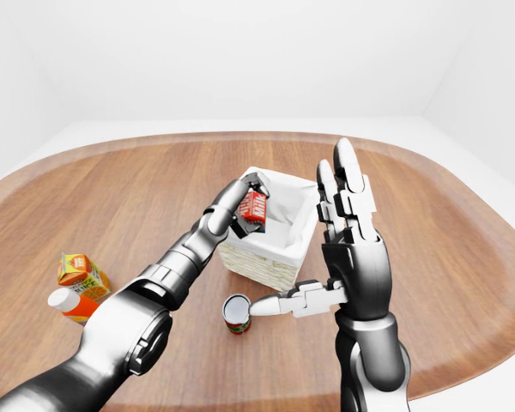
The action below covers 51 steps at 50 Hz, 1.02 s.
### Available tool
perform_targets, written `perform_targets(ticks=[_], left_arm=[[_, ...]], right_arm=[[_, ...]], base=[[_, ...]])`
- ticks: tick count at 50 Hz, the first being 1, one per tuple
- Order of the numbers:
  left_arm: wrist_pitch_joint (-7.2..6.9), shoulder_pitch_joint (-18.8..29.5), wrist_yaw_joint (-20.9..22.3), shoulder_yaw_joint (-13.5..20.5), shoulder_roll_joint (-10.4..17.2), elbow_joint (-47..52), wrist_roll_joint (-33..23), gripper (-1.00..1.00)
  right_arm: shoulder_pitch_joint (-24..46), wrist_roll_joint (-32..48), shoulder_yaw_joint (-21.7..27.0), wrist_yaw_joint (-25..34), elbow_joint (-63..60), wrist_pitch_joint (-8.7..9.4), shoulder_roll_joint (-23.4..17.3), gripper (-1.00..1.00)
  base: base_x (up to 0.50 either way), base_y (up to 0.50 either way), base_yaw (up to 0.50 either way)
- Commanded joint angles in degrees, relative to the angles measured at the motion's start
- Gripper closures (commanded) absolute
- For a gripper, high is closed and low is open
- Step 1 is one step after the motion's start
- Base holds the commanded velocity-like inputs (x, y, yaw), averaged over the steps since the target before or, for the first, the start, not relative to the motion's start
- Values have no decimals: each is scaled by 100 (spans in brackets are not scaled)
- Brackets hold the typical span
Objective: Pick the milk and place it in the basket.
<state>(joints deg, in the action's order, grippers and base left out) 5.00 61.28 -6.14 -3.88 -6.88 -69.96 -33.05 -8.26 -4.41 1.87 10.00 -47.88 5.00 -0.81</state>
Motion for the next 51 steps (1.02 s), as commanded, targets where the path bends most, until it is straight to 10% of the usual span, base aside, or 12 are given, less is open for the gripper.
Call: perform_targets(ticks=[1, 4, 5, 37, 51], left_arm=[[0, -11, -241, 23, 9, 28, -67, 100], [0, -7, -270, 13, 8, 10, -106, 100], [0, -2, -323, 5, 16, 4, -137, -100], [0, -75, -42, 16, -31, 863, 222, -100], [0, -337, 442, 237, 147, 1734, 1212, -100]], right_arm=[[3, -1, 9, 1, 1, 0, -1, -100], [6, -5, 14, -2, -18, 0, 0, -100], [6, -3, 14, -3, -18, 0, 0, -100], [8, 6, 7, -1, 38, 0, 0, -100], [13, 18, -2, -7, 62, 0, 0, -100]], base=[[0, 0, 0], [0, 0, 0], [0, 0, 0], [0, 0, 0], [0, 0, 0]])
